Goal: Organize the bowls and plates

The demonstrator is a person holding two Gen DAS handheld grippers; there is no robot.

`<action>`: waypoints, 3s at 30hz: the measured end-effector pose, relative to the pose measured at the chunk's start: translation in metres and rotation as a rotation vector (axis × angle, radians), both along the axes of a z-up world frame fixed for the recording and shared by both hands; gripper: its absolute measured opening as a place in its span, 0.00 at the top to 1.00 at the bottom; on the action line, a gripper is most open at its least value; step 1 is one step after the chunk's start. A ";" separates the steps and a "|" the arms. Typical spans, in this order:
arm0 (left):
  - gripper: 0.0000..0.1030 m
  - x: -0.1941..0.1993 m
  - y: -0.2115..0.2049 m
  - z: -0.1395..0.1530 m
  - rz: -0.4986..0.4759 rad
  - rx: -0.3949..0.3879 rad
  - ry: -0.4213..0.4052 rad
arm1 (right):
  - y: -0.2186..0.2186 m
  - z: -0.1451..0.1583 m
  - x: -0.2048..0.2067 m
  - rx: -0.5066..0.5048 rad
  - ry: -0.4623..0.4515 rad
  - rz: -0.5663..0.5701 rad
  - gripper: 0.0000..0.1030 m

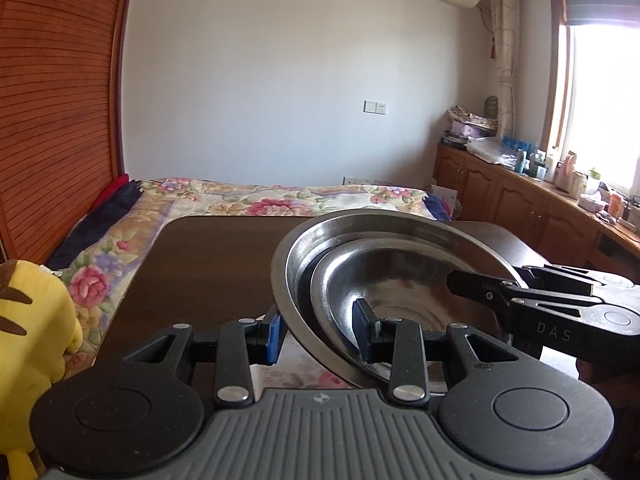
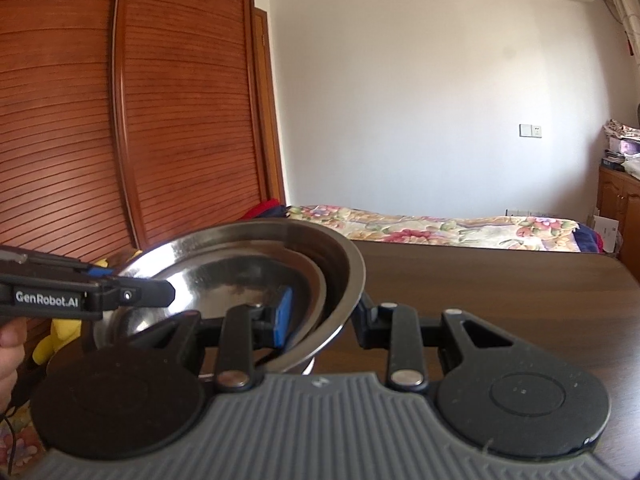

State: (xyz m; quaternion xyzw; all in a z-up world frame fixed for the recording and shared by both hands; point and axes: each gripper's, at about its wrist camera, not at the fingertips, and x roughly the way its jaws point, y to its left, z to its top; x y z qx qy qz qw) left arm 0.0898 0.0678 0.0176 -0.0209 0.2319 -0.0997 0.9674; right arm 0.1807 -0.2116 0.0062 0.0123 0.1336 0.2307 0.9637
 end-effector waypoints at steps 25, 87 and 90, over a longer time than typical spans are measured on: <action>0.64 -0.012 0.019 -0.020 0.038 -0.014 0.057 | 0.022 -0.013 -0.002 -0.028 0.057 0.045 0.67; 0.00 -0.071 -0.084 0.033 0.022 0.090 -0.164 | -0.075 0.034 -0.067 0.012 -0.116 -0.323 0.00; 0.00 -0.076 -0.091 0.036 0.020 0.114 -0.183 | -0.078 0.033 -0.069 0.009 -0.118 -0.346 0.00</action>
